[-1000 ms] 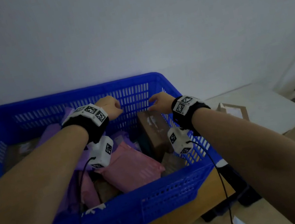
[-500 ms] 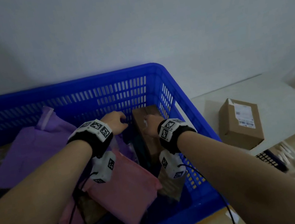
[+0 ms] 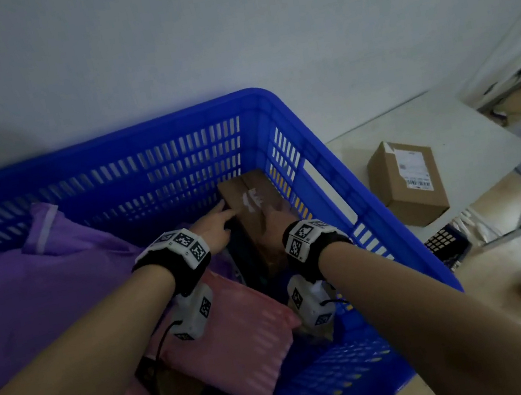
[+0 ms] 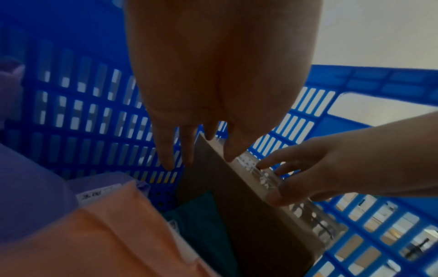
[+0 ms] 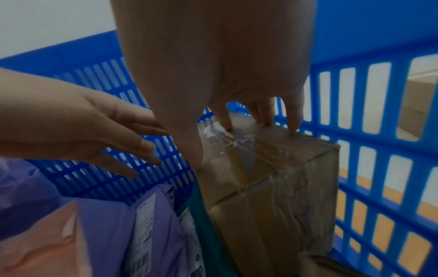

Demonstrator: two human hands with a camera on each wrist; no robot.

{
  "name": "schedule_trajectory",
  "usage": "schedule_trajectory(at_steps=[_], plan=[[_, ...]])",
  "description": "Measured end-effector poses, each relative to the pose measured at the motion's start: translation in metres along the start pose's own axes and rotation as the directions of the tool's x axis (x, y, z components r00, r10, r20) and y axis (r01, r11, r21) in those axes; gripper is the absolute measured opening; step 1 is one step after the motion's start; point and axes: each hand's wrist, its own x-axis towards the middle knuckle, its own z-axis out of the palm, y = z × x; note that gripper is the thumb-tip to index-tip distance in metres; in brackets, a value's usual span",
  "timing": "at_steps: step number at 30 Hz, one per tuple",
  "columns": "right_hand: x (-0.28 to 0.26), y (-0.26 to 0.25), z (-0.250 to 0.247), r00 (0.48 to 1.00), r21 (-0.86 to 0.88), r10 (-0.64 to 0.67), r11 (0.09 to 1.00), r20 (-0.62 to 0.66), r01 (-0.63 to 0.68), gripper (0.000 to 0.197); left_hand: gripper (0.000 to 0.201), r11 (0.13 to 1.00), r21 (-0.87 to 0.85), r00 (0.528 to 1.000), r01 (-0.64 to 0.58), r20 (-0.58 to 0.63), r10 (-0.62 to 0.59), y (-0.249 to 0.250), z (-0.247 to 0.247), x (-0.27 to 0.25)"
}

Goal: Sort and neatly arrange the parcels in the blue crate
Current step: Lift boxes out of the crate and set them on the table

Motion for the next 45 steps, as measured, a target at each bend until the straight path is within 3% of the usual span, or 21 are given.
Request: schedule_trajectory(at_steps=[6, 10, 14, 18, 22, 30, 34, 41, 45], plan=[[0.011, -0.002, 0.004, 0.993, 0.044, 0.114, 0.993, 0.007, -0.114, 0.093, 0.061, 0.989, 0.118, 0.996, -0.09, 0.02, 0.089, -0.009, 0.008, 0.006], [0.02, 0.002, 0.007, 0.991, 0.085, 0.13, 0.988, -0.004, -0.129, 0.079, 0.063, 0.98, 0.165, 0.994, -0.109, 0.044, 0.103, -0.021, 0.012, 0.007], [0.022, -0.001, 0.011, 0.987, 0.075, 0.155, 0.985, 0.043, -0.157, 0.081, 0.052, 0.964, 0.247, 0.995, -0.097, 0.024, 0.094, -0.021, 0.007, 0.004], [0.025, -0.007, 0.018, 0.973, 0.029, 0.225, 0.974, 0.046, -0.226, 0.116, 0.059, 0.974, 0.189, 0.991, -0.129, 0.069, 0.118, -0.029, 0.009, 0.009], [0.026, -0.008, 0.019, 0.965, 0.001, 0.263, 0.965, 0.019, -0.263, 0.129, 0.066, 0.995, 0.095, 0.997, -0.027, 0.072, 0.02, -0.028, 0.008, 0.002], [0.014, -0.016, -0.018, 0.983, -0.06, 0.174, 0.982, -0.053, -0.177, 0.118, 0.056, 0.991, -0.022, 0.985, 0.131, -0.11, -0.132, -0.022, -0.034, -0.017], [-0.001, -0.024, -0.046, 0.984, -0.101, 0.16, 0.981, -0.074, -0.167, 0.117, 0.052, 0.99, -0.037, 0.971, 0.135, -0.195, -0.14, -0.015, -0.054, -0.03], [-0.042, -0.033, -0.082, 0.991, 0.07, 0.057, 0.996, -0.123, -0.049, 0.114, 0.055, 0.989, -0.094, 0.945, 0.117, -0.296, -0.141, -0.006, -0.078, -0.068], [-0.062, -0.034, -0.088, 0.989, 0.258, -0.025, 0.964, -0.149, 0.063, 0.084, 0.057, 0.977, -0.169, 0.925, 0.134, -0.331, -0.184, -0.004, -0.081, -0.091]])
